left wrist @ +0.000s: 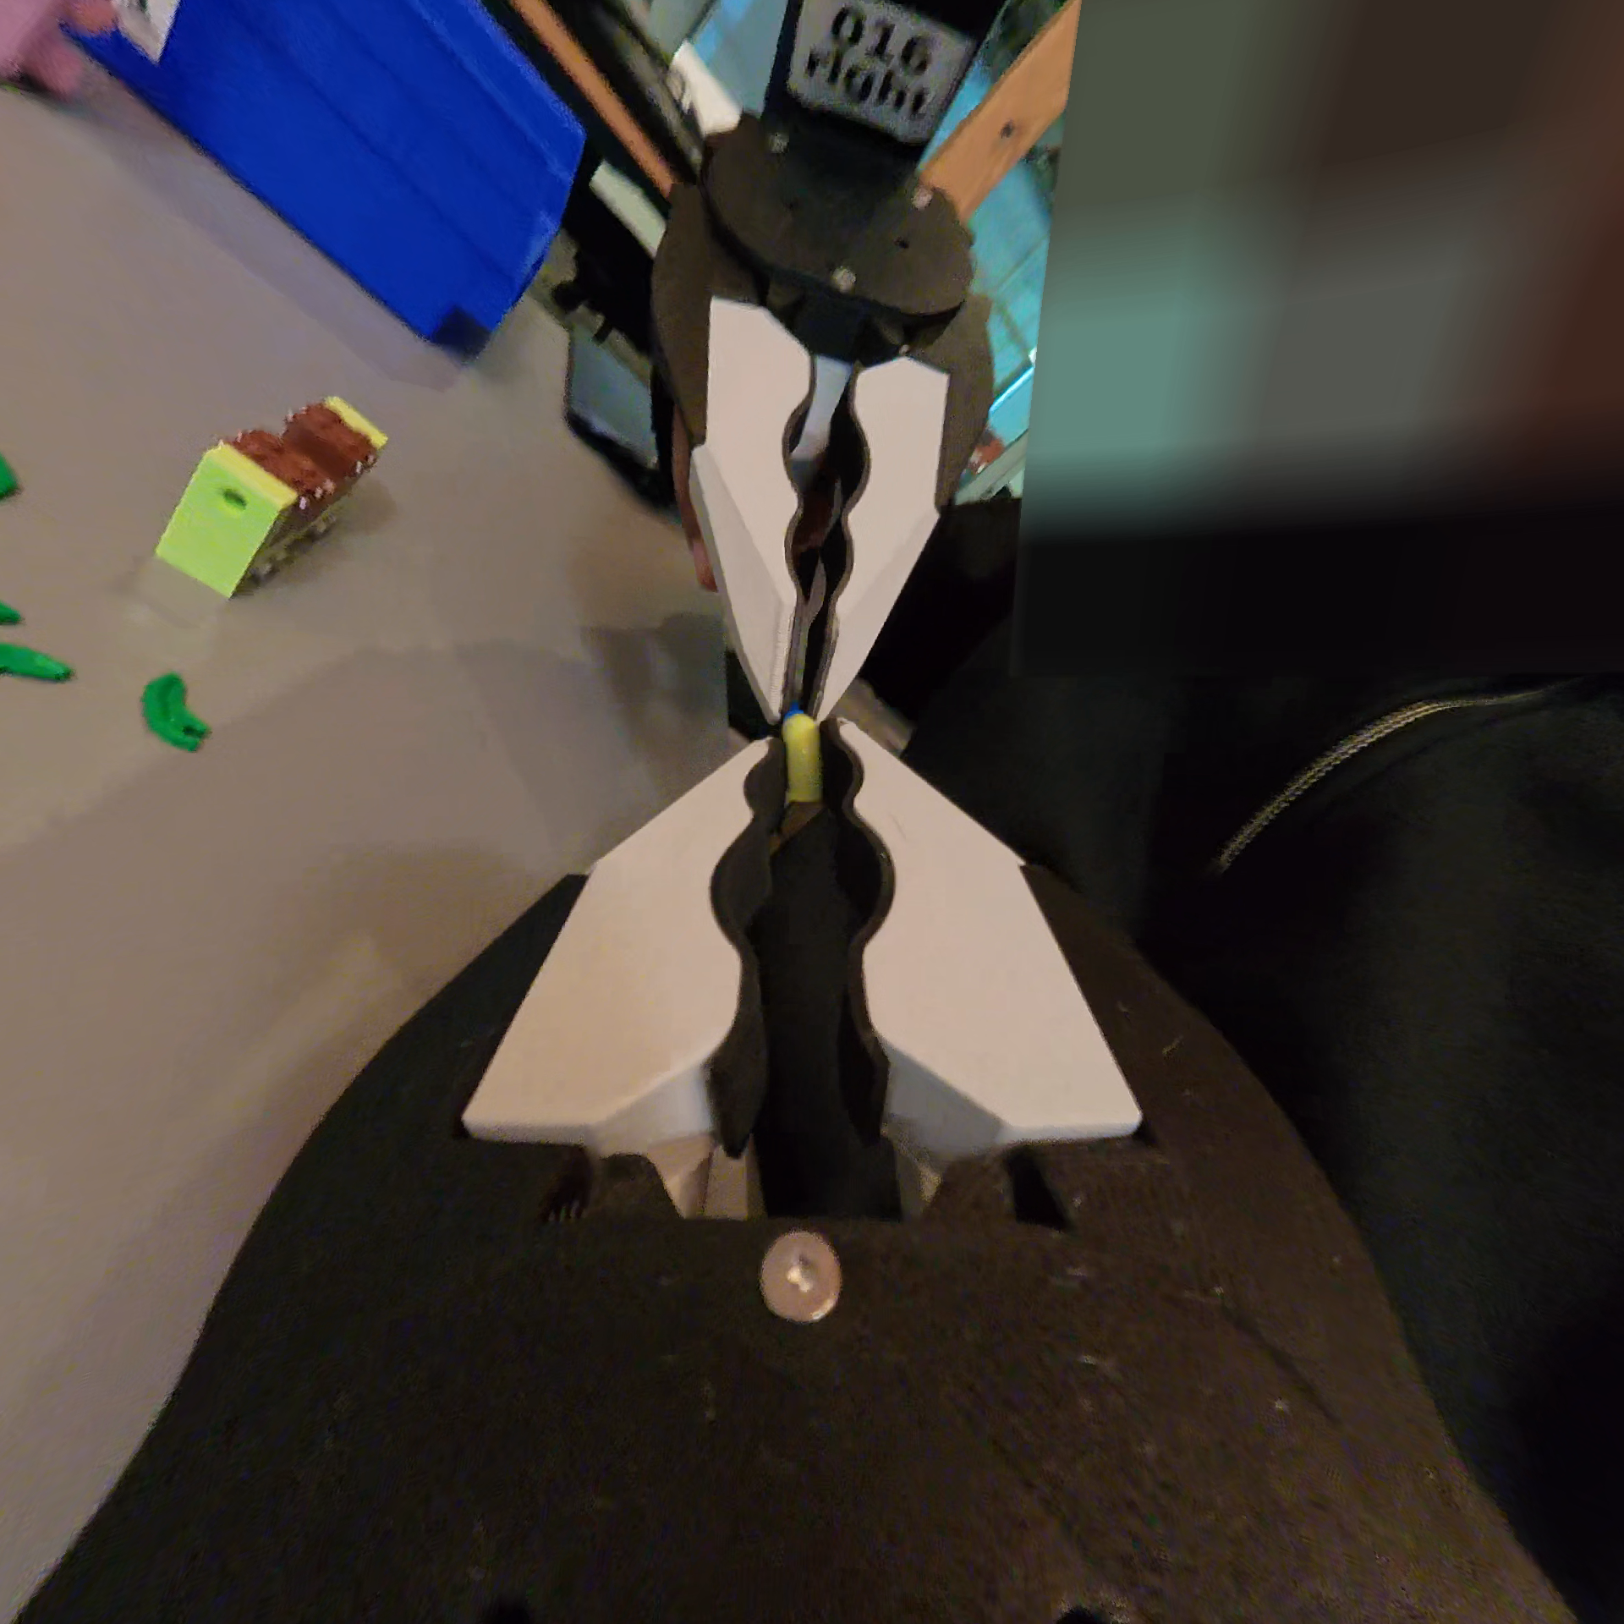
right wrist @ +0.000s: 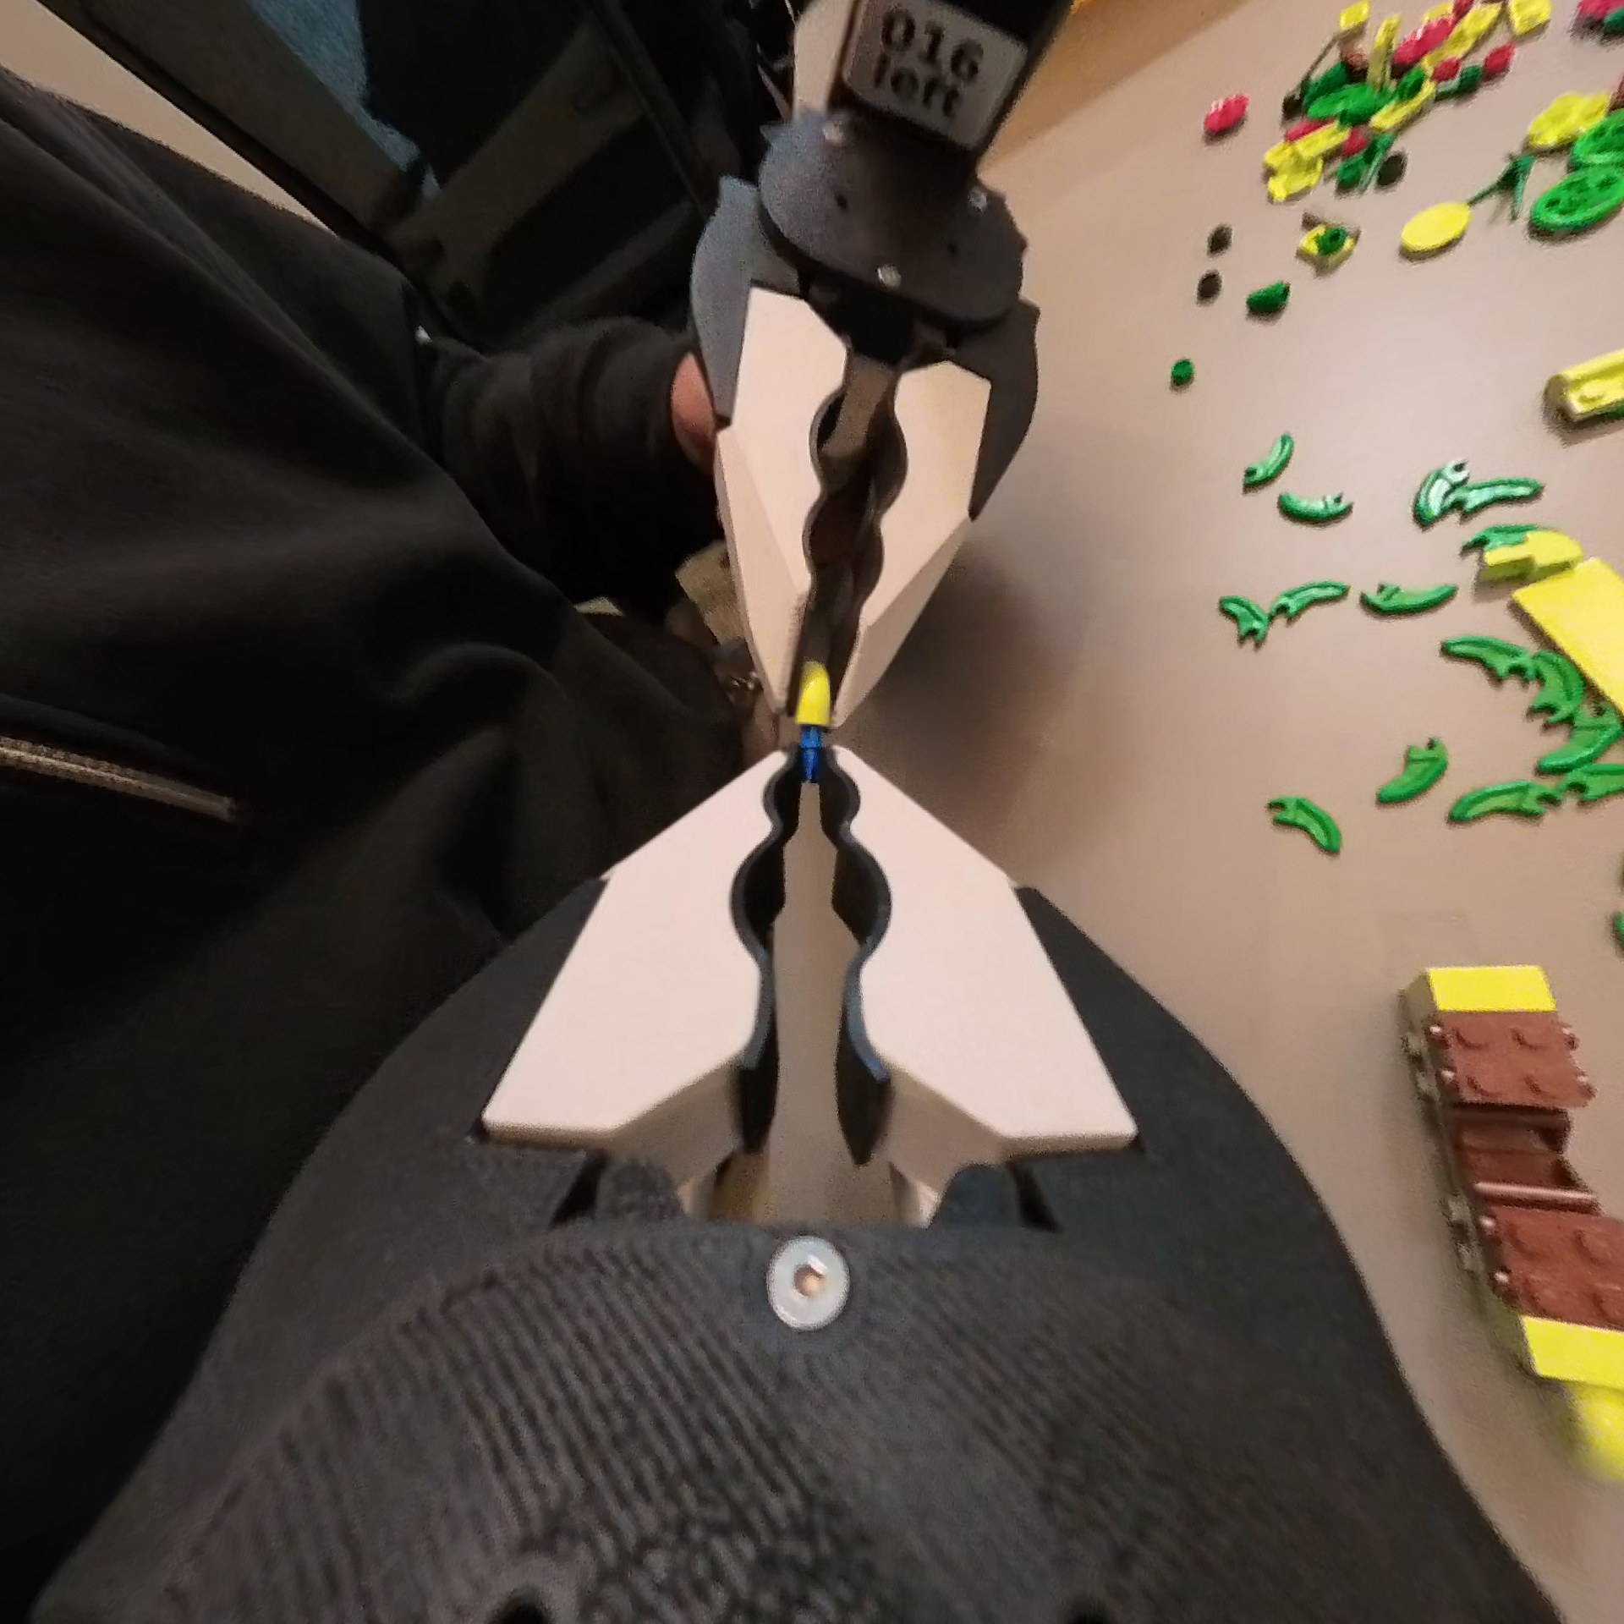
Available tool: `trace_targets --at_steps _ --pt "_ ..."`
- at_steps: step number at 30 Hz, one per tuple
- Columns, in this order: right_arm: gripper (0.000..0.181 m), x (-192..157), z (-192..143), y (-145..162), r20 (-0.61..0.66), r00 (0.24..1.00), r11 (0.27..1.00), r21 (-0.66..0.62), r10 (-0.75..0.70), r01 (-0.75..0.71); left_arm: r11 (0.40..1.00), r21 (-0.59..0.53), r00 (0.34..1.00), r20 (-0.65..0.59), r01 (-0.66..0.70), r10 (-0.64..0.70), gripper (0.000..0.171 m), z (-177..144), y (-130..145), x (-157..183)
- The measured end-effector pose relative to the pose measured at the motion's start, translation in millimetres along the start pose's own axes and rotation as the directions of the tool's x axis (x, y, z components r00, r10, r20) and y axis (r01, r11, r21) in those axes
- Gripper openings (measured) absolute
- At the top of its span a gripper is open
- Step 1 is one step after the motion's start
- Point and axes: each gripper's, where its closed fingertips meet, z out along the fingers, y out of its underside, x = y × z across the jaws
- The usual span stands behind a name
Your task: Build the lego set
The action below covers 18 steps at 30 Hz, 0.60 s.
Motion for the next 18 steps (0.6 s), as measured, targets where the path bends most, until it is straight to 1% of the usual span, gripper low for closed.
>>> trace_targets --at_steps 2,4,8,11,15,18 --pt "0.001 3.7 4.3 9.3 -0.012 1.0 0.999 -0.034 -0.008 0.007 0.998 -0.069 0.999 0.045 -0.007 0.01 0.008 2.6 10.3 -6.3" --pt "0.001 6.5 7.1 14.9 -0.018 1.0 0.999 -0.043 -0.016 0.015 0.995 -0.097 0.997 0.074 -0.01 0.017 0.008 3.7 15.0 -11.2" --pt "0.001 8.7 6.6 14.8 -0.019 1.0 1.0 0.016 -0.02 0.02 0.998 -0.066 0.997 0.072 -0.004 0.009 0.007 4.0 13.4 -13.1" --pt "0.001 9.5 8.5 17.1 -0.039 0.999 0.997 0.064 -0.034 0.037 0.998 -0.066 0.997 0.075 0.002 0.003 0.007 5.2 15.9 -14.6" --pt "0.001 5.9 6.6 14.4 -0.027 0.999 0.986 0.164 -0.019 0.024 0.999 -0.038 0.999 0.037 0.036 -0.035 0.007 6.1 15.1 -10.4" --pt "0.001 6.4 5.8 15.2 -0.069 0.996 0.982 0.179 -0.056 0.067 0.997 -0.03 0.997 0.024 0.077 -0.076 0.007 7.5 15.4 -11.1"
